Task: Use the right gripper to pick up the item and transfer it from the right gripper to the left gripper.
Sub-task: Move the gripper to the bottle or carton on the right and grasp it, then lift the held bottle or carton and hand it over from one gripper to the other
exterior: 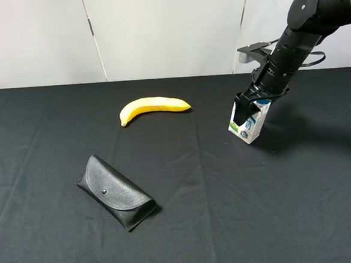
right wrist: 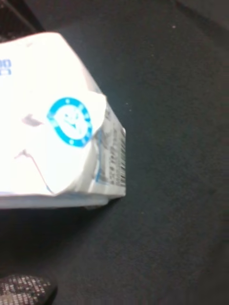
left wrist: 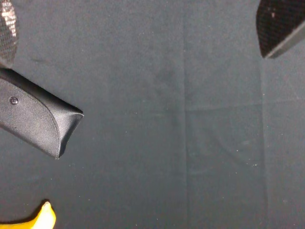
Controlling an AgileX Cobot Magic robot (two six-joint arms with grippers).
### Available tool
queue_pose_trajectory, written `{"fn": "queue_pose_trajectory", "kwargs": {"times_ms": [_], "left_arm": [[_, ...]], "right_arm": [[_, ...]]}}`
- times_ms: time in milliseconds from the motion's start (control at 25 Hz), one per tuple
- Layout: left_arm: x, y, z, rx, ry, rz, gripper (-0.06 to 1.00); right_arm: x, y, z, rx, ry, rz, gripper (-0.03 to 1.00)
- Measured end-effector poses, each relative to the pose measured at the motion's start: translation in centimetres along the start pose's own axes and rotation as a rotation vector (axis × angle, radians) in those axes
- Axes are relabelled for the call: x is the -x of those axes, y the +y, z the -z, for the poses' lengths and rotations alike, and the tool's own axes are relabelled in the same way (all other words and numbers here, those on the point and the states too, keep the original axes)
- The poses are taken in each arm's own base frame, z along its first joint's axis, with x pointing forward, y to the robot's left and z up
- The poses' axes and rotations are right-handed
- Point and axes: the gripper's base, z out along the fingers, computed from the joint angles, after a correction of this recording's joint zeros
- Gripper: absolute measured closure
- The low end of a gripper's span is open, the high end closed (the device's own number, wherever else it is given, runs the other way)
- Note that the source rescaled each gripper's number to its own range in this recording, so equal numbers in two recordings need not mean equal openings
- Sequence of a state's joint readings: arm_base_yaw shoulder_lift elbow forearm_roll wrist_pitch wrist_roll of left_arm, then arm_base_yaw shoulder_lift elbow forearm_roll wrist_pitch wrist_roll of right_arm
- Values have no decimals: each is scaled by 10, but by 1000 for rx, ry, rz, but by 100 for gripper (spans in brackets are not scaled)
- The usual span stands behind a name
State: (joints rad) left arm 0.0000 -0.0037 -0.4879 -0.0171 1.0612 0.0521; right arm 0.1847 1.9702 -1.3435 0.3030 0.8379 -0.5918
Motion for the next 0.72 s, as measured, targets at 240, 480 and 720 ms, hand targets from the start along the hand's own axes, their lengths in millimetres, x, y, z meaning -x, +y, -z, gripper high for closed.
{"fn": "queue_pose_trajectory", "kwargs": {"times_ms": [240,480,720], "left_arm": [[0,0,0,0,0,0,-6],[0,0,0,0,0,0,-6],[0,0,0,0,0,0,-6]], "right_arm": [[1,-1,0,-7,-10,-3,90],[1,-1,0,-9,-9,-1,92],[0,-1,0,-6,-4,-8,92]]}}
